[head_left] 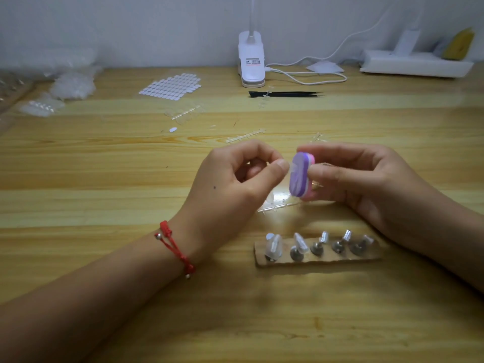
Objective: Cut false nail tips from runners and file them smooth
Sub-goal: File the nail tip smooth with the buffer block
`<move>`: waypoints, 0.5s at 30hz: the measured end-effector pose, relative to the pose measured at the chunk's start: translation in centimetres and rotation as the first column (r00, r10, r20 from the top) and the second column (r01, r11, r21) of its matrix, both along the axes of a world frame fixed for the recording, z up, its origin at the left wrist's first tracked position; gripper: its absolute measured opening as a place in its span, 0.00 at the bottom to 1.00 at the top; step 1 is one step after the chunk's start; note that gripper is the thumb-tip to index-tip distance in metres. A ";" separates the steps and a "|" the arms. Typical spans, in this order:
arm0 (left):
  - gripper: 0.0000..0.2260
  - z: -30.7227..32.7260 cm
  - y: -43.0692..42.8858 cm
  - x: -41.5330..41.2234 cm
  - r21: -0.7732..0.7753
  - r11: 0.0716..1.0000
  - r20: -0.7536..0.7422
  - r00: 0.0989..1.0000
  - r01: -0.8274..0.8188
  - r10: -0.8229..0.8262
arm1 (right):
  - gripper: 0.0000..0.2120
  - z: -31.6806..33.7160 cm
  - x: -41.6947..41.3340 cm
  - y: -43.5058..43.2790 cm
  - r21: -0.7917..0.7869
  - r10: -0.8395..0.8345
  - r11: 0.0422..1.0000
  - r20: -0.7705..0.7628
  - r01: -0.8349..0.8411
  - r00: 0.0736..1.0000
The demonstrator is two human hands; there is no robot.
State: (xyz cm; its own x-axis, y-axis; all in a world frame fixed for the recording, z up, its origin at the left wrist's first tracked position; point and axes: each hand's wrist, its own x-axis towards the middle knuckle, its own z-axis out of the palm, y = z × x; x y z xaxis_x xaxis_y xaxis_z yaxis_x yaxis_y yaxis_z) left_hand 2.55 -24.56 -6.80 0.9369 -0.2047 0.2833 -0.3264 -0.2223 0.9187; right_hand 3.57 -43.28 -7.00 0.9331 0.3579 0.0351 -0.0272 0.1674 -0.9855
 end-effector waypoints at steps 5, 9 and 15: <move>0.06 0.0 -0.2 -0.1 0.033 0.999 -0.002 1.000 0.029 -0.029 | 0.14 0.0 0.2 -0.1 0.069 -0.057 0.996 -0.025 0.059 0.998; 0.05 0.0 -0.1 0.0 0.002 1.000 0.006 1.000 -0.009 0.009 | 0.15 0.1 -0.1 0.1 -0.023 0.009 1.000 0.002 -0.009 1.000; 0.06 0.0 -0.1 0.0 -0.020 1.000 0.009 1.000 -0.002 0.002 | 0.15 0.0 0.0 -0.1 -0.001 -0.016 1.000 -0.010 0.016 1.000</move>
State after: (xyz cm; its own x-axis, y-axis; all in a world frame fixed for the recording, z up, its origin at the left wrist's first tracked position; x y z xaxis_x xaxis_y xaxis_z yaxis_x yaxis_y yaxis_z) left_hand 2.54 -24.65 -6.82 0.9346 -0.1972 0.2961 -0.3346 -0.2044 0.9199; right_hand 3.62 -43.42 -7.01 0.9389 0.3433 0.0253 -0.0347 0.1674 -0.9853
